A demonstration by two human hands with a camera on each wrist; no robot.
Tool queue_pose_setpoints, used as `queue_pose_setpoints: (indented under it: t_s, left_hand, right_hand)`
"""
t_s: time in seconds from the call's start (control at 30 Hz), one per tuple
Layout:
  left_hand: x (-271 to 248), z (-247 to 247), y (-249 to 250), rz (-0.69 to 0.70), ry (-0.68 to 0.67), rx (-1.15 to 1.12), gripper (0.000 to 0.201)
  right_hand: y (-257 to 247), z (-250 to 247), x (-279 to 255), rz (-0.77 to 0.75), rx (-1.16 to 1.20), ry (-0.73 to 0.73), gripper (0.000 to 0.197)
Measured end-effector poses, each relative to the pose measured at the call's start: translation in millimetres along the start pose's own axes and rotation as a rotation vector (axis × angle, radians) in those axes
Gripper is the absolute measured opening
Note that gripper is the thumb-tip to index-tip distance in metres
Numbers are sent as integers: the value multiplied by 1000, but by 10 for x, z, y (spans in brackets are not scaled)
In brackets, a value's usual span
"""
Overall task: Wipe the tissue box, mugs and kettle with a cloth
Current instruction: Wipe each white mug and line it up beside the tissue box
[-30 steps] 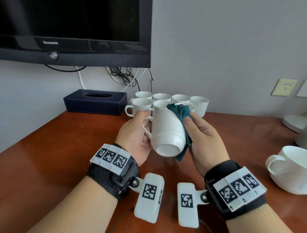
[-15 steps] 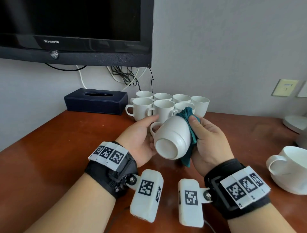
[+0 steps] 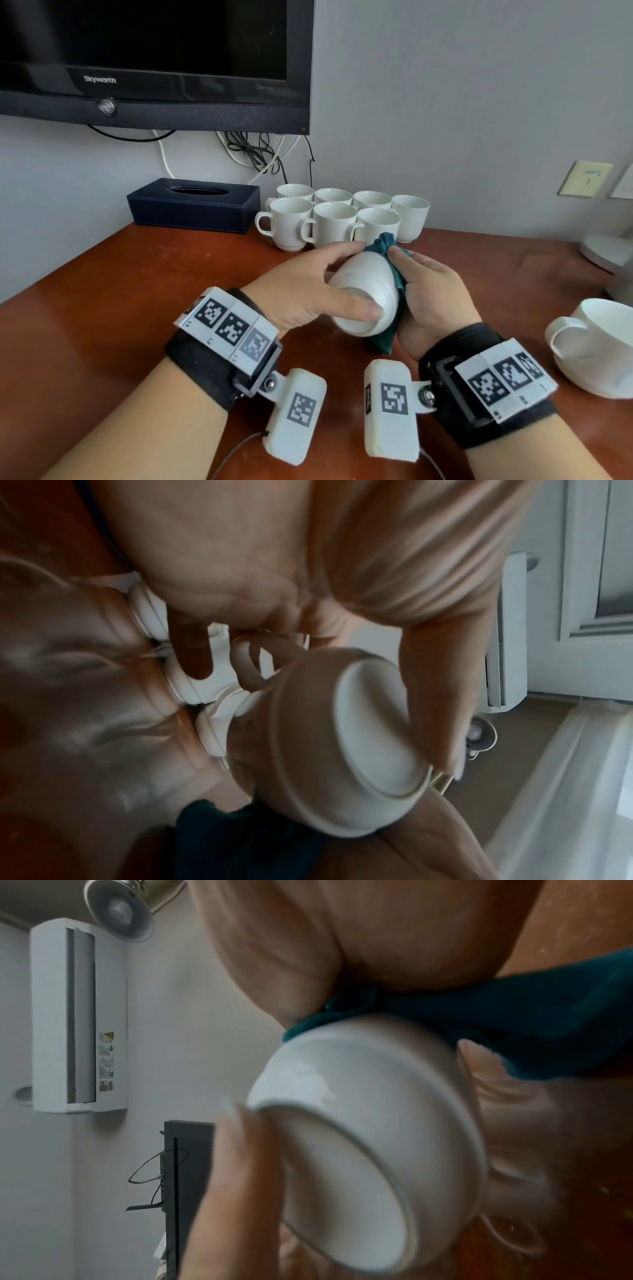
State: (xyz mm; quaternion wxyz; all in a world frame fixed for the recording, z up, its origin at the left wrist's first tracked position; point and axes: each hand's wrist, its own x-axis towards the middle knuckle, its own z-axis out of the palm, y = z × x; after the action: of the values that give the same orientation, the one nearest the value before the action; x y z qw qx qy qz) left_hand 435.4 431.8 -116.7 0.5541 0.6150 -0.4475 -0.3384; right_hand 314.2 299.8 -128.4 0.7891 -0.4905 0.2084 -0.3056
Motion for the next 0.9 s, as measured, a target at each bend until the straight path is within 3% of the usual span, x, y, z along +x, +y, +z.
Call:
queue_pose_setpoints:
  t_s: [0.17, 0.37, 0.7, 0.9]
  left_hand:
    - [2, 4, 6, 75, 28, 79, 118]
    - [10, 13, -10, 143, 164, -54, 77]
    - [4, 32, -8, 143, 353, -101, 93]
    - [76, -34, -63, 96, 573, -103, 90]
  right_hand:
    - [-16, -20, -6, -9, 28, -25, 29]
    - [-69, -44, 12, -217, -70, 40, 23]
    - [-39, -62, 0, -358, -204, -151, 29]
    - [27, 53, -31, -424, -252, -243, 35]
